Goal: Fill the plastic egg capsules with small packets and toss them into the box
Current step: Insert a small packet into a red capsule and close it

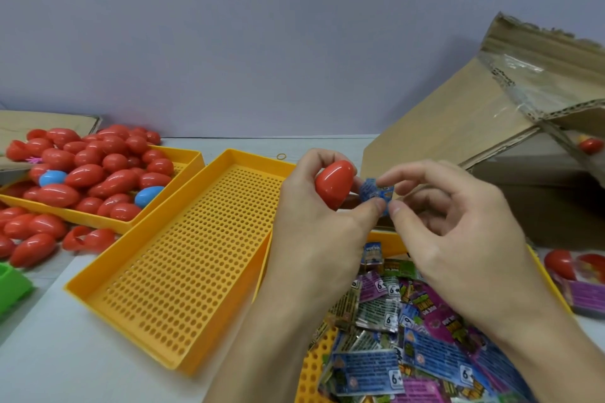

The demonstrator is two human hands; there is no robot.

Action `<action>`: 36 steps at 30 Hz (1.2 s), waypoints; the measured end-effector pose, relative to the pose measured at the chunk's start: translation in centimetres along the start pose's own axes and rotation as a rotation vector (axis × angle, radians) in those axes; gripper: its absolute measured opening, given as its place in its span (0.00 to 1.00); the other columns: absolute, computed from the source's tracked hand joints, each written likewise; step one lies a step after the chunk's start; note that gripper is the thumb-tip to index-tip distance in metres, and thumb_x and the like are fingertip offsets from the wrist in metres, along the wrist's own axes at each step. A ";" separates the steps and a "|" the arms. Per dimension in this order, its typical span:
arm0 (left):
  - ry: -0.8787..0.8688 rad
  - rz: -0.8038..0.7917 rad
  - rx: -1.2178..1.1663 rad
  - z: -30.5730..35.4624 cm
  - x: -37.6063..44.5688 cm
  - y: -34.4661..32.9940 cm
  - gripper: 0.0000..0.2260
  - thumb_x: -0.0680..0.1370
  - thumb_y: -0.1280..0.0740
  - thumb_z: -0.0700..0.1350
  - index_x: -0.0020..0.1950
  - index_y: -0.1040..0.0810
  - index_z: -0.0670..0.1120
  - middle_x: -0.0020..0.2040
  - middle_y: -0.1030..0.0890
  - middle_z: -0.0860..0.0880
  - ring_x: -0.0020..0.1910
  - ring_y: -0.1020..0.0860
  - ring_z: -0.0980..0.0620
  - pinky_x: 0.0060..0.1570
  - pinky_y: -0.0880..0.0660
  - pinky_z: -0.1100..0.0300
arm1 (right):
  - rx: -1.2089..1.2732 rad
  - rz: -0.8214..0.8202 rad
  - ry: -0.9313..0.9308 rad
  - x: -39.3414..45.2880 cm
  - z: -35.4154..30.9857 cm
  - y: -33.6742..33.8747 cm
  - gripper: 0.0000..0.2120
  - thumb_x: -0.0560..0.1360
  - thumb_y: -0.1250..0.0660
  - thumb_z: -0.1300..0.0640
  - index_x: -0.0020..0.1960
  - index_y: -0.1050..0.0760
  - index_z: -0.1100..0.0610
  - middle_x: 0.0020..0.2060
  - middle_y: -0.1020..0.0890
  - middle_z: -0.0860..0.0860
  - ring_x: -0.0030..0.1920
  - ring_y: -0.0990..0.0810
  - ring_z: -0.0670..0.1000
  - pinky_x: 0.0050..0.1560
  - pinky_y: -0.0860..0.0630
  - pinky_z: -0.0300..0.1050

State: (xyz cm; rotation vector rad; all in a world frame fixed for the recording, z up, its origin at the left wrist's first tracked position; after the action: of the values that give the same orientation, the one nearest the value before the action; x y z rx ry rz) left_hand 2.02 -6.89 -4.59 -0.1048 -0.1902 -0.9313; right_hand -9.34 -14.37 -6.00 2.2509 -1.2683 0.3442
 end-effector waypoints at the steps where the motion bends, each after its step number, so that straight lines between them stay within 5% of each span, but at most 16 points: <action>1: -0.002 0.000 0.001 0.0 0.0 0.0 0.15 0.70 0.25 0.31 0.46 0.27 0.46 0.36 0.23 0.55 0.31 0.24 0.59 0.33 0.23 0.64 | -0.003 0.001 -0.015 0.0 0.0 0.0 0.12 0.74 0.30 0.62 0.47 0.20 0.44 0.43 0.23 0.44 0.42 0.18 0.51 0.40 0.19 0.53; 5: -0.019 0.000 0.018 -0.1 0.0 0.0 0.15 0.70 0.24 0.32 0.46 0.26 0.46 0.36 0.22 0.56 0.32 0.23 0.59 0.34 0.23 0.65 | -0.010 0.006 -0.057 -0.1 -0.1 0.2 0.04 0.71 0.33 0.52 0.45 0.21 0.46 0.40 0.20 0.46 0.41 0.18 0.49 0.41 0.19 0.52; 12: -0.002 0.069 -0.014 -0.5 0.1 0.4 0.12 0.72 0.26 0.34 0.46 0.26 0.47 0.37 0.20 0.55 0.33 0.22 0.59 0.33 0.24 0.68 | -0.128 -0.010 -0.014 -0.1 -0.8 0.0 0.04 0.71 0.31 0.50 0.39 0.21 0.48 0.38 0.20 0.46 0.39 0.20 0.48 0.36 0.23 0.44; 19: 0.019 0.115 0.000 -0.5 0.0 0.6 0.08 0.74 0.27 0.40 0.44 0.24 0.51 0.43 0.18 0.48 0.38 0.22 0.47 0.41 0.20 0.48 | 0.069 0.070 -0.122 0.0 -0.1 0.7 0.10 0.76 0.31 0.53 0.37 0.18 0.48 0.28 0.19 0.41 0.31 0.22 0.38 0.31 0.31 0.25; 25: 0.020 0.091 -0.021 -0.4 -0.1 0.4 0.09 0.73 0.24 0.44 0.43 0.25 0.49 0.37 0.19 0.54 0.42 0.19 0.41 0.40 0.19 0.48 | 0.223 -0.003 -0.198 0.2 0.6 0.3 0.10 0.74 0.36 0.46 0.41 0.17 0.46 0.32 0.22 0.56 0.33 0.24 0.47 0.39 0.26 0.49; 29: 0.026 0.087 -0.079 -0.3 0.0 0.4 0.09 0.73 0.25 0.43 0.43 0.25 0.48 0.37 0.21 0.53 0.43 0.19 0.39 0.41 0.19 0.48 | 0.205 -0.002 -0.182 0.2 0.5 0.3 0.10 0.75 0.36 0.47 0.41 0.16 0.45 0.31 0.19 0.47 0.33 0.23 0.40 0.38 0.26 0.42; 32: 0.014 0.074 -0.020 -0.2 0.0 0.4 0.10 0.72 0.24 0.42 0.44 0.25 0.48 0.36 0.18 0.53 0.38 0.19 0.47 0.43 0.20 0.47 | 0.262 -0.003 -0.216 0.2 0.7 0.2 0.11 0.73 0.36 0.45 0.42 0.16 0.46 0.31 0.23 0.58 0.33 0.25 0.48 0.39 0.27 0.50; 36: 0.018 0.083 0.025 -0.2 -0.1 0.4 0.10 0.72 0.24 0.41 0.43 0.25 0.49 0.40 0.18 0.47 0.39 0.20 0.43 0.40 0.20 0.49 | 0.319 0.028 -0.249 0.3 1.1 0.3 0.10 0.72 0.34 0.46 0.43 0.15 0.47 0.33 0.25 0.62 0.35 0.27 0.52 0.40 0.29 0.56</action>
State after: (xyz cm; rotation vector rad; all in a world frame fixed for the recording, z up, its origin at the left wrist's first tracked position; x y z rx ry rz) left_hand 2.32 -6.60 -4.85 -0.0806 -0.1794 -0.8465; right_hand -9.46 -15.27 -6.69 2.6130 -1.4577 0.3011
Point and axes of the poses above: each hand's wrist, its own x-axis towards the middle knuckle, its own y-axis out of the back of the hand, z = x × y, the point moved 4 cm from there along x, towards the middle knuckle
